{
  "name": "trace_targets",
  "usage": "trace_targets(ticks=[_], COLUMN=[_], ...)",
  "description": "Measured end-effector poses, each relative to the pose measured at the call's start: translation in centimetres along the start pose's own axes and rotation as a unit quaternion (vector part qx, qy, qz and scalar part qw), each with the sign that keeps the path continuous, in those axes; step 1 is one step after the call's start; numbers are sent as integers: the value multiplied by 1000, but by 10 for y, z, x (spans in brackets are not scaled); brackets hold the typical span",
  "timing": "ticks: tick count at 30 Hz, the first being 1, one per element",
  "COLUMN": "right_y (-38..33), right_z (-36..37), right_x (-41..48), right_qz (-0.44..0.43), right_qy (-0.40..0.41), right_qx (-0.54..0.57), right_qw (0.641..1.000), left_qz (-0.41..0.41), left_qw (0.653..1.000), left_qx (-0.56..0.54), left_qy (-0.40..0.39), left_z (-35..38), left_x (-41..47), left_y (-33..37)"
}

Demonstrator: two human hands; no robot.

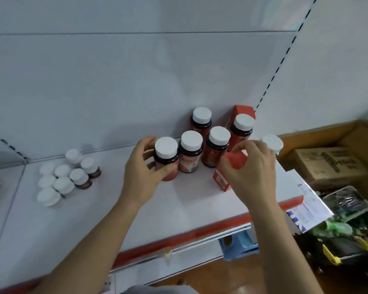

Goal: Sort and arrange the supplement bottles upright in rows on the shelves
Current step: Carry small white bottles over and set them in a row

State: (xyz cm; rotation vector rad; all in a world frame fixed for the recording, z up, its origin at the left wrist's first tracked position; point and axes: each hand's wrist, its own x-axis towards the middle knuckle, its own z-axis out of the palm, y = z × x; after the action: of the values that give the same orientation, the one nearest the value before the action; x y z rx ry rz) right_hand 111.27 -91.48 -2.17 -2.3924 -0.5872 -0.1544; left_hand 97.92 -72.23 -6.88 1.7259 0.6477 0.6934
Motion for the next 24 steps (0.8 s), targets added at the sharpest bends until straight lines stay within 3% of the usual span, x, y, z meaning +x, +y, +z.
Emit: trace_targets(ticks=[3,7,11,15,20,24], right_y=[-12,-48,-95,-139,-174,-184], right_z=[-4,-1,25,64,121,159], right_x=[8,21,24,13,-22,-36], right_qz=[-47,-145,-231,-294,-324,-288], right_qy=[49,13,-25,-67,-154,-274], right_qx=[-3,47,92,79,40,22], right_qw=[998,988,968,950,933,917], left_qz=[-19,30,89,46,19,38], left_qw=[1000,983,943,889,898,924], left_qx=[3,179,306,411,381,344], left_qy=[-22,-27,99,194,221,163], left_z=[-3,-40,-103,-165,-204,-210], left_x=[2,-9,-29,-48,-77,-81], left_y=[4,15,16,-8,-32,-42])
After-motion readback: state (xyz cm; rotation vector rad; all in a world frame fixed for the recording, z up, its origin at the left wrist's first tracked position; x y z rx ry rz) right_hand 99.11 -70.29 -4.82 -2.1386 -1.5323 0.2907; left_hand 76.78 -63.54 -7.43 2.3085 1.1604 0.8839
